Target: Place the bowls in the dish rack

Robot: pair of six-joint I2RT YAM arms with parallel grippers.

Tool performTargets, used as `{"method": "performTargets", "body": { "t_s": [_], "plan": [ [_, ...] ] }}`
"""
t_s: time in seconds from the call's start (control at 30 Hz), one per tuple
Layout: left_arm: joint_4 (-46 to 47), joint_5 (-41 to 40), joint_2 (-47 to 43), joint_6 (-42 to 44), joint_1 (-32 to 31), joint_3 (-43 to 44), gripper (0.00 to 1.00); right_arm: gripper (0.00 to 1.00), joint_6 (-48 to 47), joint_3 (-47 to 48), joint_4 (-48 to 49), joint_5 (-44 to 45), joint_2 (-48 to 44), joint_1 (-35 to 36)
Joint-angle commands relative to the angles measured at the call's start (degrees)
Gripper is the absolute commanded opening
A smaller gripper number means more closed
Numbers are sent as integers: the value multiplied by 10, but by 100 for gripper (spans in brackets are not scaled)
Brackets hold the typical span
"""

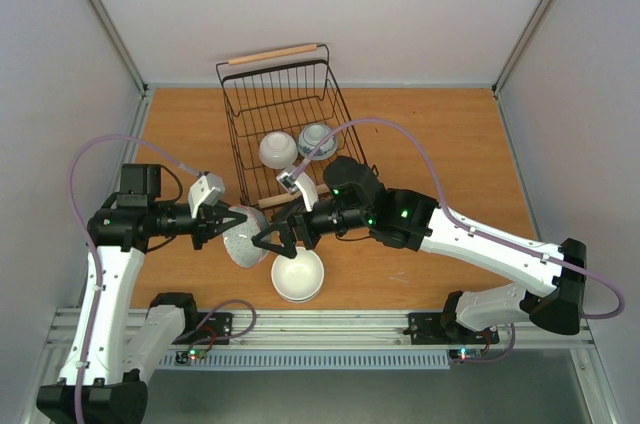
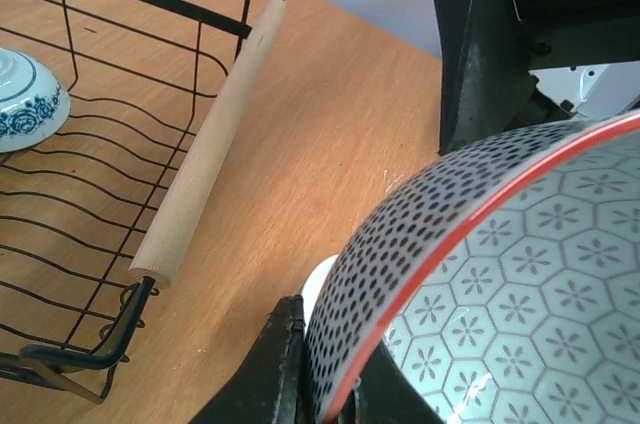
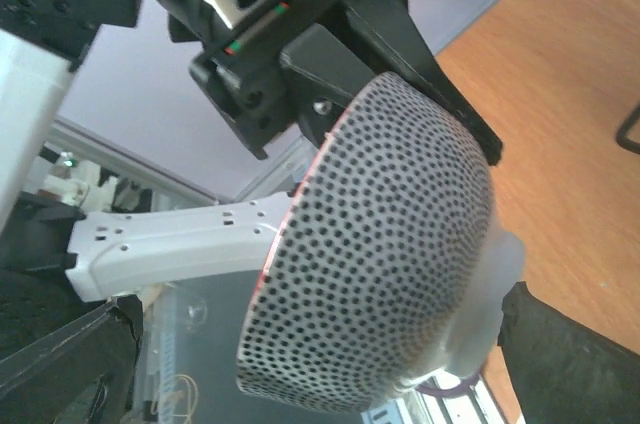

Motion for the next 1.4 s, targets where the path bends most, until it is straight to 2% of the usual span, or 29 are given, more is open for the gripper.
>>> {"method": "performTargets", "body": {
  "t_s": [0.0, 0.13, 0.3, 0.5, 0.8, 0.87, 0.93, 1.07, 1.1, 1.2, 1.27, 1.3, 1.37],
  "plan": [
    [14, 34, -10, -3, 1, 18, 0, 99, 39, -1, 53, -35, 4, -2],
    [18, 33, -14, -5, 1, 18, 0, 99, 50, 2, 47, -33, 14, -2],
    [34, 29, -30, -17, 1, 14, 0, 99, 42, 1, 1, 29, 13, -2],
    [32, 31, -30, -18, 1, 14, 1, 99, 40, -4, -2, 31, 28, -2],
    [28, 33, -30, -15, 2, 15, 0, 97, 55, -15, 67, -41, 43, -2],
    [28, 32, -30, -15, 2, 15, 1, 88, 59, -15, 80, -63, 45, -2],
    [28, 32, -30, -15, 1, 14, 0, 69, 62, -15, 87, -78, 45, -2],
    [31, 31, -30, -17, 1, 14, 0, 7, 62, -14, 91, -87, 43, -2],
    [34, 28, -31, -19, 1, 12, 0, 2, 60, -14, 89, -86, 41, -2],
    [64, 11, -39, -41, 1, 4, 1, 1, 49, -9, 77, -75, 35, -2],
    [114, -17, -53, -77, 1, -12, 4, 1, 26, 10, 21, -34, 31, -2],
    [140, -35, -61, -96, 1, -21, 19, 1, 10, 24, -10, -9, 31, -5],
    [182, -71, -80, -145, 2, -36, 62, 1, -15, 65, -68, 31, 36, -18]
  ]
}}
